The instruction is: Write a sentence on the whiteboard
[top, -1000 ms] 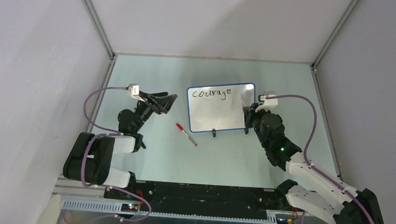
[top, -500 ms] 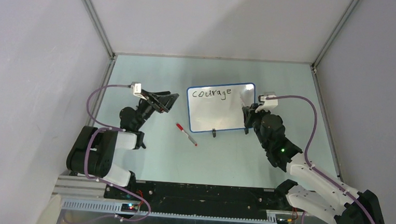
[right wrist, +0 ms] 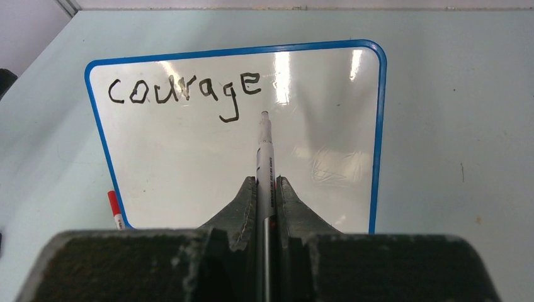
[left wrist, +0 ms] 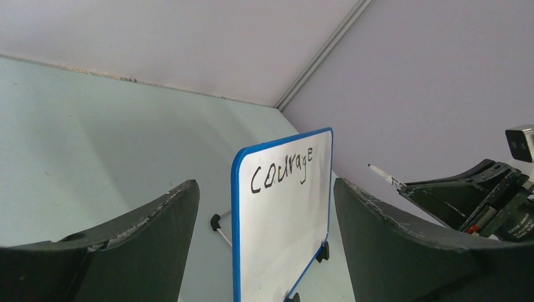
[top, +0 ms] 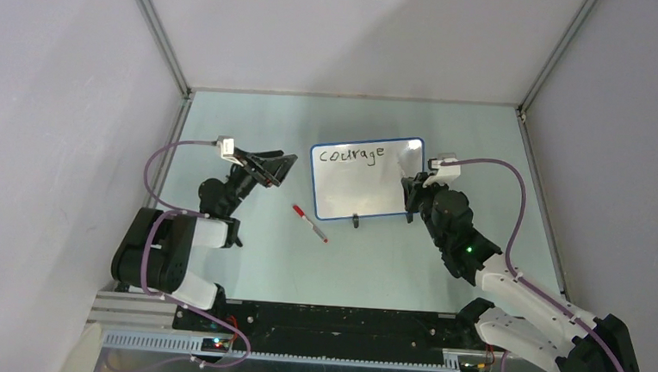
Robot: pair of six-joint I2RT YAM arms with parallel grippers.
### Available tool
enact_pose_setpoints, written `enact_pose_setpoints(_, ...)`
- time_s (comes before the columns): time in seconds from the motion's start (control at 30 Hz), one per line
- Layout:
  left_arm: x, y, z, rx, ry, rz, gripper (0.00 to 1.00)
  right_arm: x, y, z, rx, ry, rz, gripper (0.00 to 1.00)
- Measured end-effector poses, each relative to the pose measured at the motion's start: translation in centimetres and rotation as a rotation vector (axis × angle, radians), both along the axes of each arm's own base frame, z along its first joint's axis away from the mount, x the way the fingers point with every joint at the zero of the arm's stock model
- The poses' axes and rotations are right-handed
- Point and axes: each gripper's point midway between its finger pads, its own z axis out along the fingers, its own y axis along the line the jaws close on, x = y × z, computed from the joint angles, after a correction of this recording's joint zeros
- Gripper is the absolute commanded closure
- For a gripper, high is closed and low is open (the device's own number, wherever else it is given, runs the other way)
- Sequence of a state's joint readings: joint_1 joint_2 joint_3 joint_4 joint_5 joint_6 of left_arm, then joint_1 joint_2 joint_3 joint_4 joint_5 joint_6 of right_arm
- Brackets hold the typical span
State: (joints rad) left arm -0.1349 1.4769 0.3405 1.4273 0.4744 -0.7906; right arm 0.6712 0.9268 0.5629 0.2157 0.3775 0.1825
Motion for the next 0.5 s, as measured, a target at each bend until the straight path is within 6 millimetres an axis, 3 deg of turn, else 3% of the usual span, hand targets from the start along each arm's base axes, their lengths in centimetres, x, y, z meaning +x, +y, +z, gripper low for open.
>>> enact_pose_setpoints(0.5,-0.35,-0.67,0.09,-0.016,0.009,-0.025,0.16,-0.05,0.09,0.01,0.001,0.000,0.003,1.00)
